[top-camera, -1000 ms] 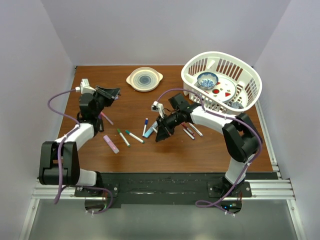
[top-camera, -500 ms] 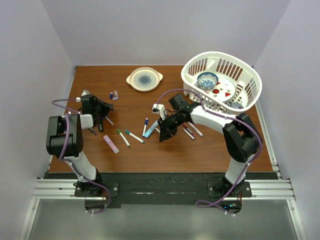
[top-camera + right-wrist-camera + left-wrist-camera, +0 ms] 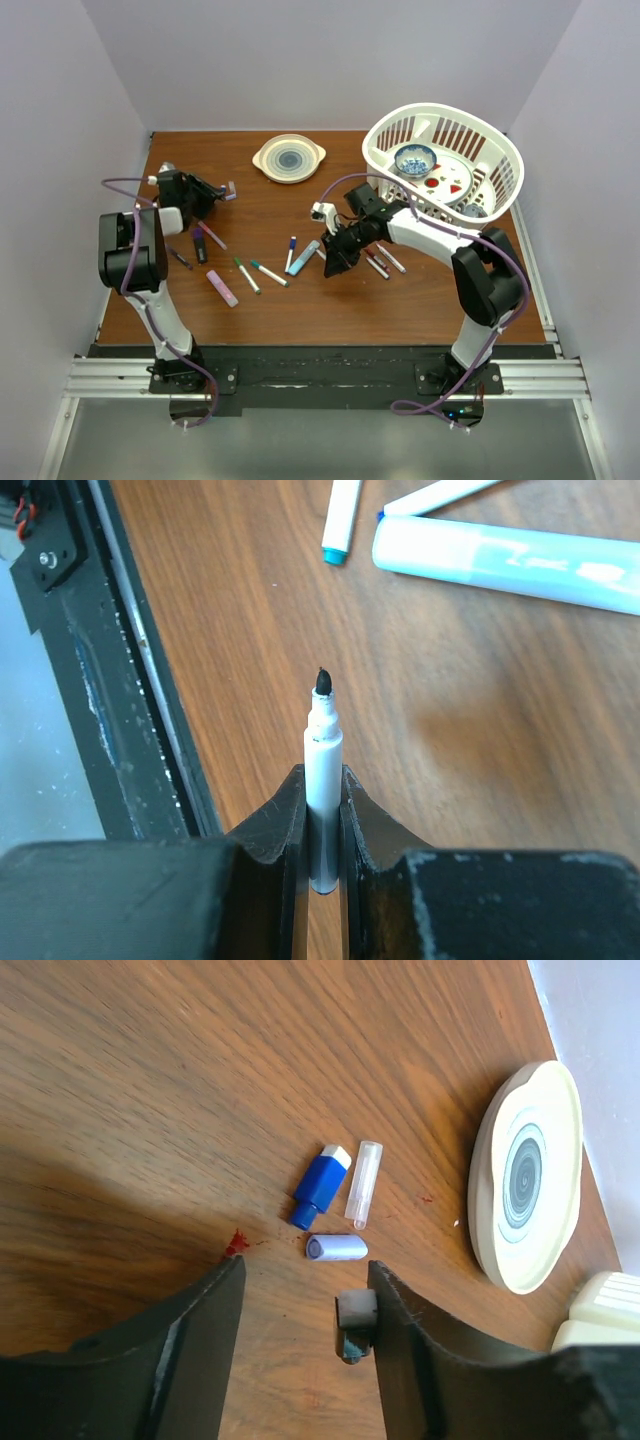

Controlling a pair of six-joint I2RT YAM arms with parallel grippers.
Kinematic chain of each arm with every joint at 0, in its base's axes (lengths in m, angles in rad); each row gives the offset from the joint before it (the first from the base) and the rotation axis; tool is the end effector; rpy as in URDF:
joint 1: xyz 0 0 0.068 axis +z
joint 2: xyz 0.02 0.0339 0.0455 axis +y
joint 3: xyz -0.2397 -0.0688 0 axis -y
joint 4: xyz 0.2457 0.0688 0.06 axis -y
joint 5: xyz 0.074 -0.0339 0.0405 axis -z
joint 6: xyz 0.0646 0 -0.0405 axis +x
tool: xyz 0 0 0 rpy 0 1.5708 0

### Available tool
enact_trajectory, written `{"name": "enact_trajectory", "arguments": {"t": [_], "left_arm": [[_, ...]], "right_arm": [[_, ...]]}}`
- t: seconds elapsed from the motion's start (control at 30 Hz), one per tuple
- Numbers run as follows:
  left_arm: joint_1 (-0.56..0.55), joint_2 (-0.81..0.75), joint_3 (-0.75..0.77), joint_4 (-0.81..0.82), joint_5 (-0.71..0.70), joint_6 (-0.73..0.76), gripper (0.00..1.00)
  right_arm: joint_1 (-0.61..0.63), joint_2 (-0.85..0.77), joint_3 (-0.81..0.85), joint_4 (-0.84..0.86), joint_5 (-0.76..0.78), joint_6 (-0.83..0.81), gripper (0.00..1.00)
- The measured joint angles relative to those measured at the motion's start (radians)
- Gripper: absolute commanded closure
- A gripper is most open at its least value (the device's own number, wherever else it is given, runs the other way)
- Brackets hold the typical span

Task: Open the pen caps

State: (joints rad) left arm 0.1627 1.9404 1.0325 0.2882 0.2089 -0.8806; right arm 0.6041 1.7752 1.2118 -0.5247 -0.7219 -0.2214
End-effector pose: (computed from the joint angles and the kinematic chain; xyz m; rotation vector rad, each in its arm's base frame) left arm 0.4134 0.0543 0.1006 -1.0129 2.0053 -0.6260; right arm 0.2764 0.2426 0.1592 -1.2660 2.2880 1.0868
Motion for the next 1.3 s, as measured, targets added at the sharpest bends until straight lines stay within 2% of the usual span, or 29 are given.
{"name": "enact_trajectory", "arguments": {"t": [0.33, 0.5, 0.73, 0.83, 0.93, 1.03, 1.07, 1.13, 1.3], "left_arm": [[0.018, -0.091, 0.003, -0.021, 0.035, 0.076, 0.39], [0.026, -0.047, 0.048, -0.066, 0.058, 0.090, 0.43], [0.028, 0.048, 0.122, -0.161, 0.065, 0.106, 0.43], [0.029, 0.047, 0.128, -0.172, 0.064, 0.119, 0.41], [0.031, 0.029, 0.126, -0.190, 0.059, 0.141, 0.32], [0.034, -0.069, 0.074, -0.184, 0.037, 0.161, 0.18], [0.035, -0.129, 0.040, -0.180, 0.027, 0.169, 0.09], [0.036, -0.278, -0.023, -0.176, 0.007, 0.188, 0.00], [0.040, -0.575, -0.060, -0.169, -0.003, 0.229, 0.00]], "right_arm": [[-0.034, -0.011, 0.000, -0.007, 0.004, -0.007, 1.00], [-0.038, -0.011, 0.000, -0.008, 0.006, -0.008, 1.00], [-0.050, -0.011, 0.000, -0.008, 0.006, -0.008, 1.00], [-0.052, -0.011, 0.000, -0.008, 0.006, -0.008, 1.00], [-0.054, -0.011, 0.000, -0.013, 0.019, -0.019, 1.00], [-0.054, -0.011, 0.005, -0.038, 0.078, -0.053, 1.00], [-0.055, -0.011, 0.008, -0.051, 0.105, -0.067, 0.99], [-0.058, -0.014, 0.013, -0.071, 0.176, -0.094, 0.98], [-0.095, -0.071, -0.009, -0.101, 0.359, -0.141, 0.95]]}}
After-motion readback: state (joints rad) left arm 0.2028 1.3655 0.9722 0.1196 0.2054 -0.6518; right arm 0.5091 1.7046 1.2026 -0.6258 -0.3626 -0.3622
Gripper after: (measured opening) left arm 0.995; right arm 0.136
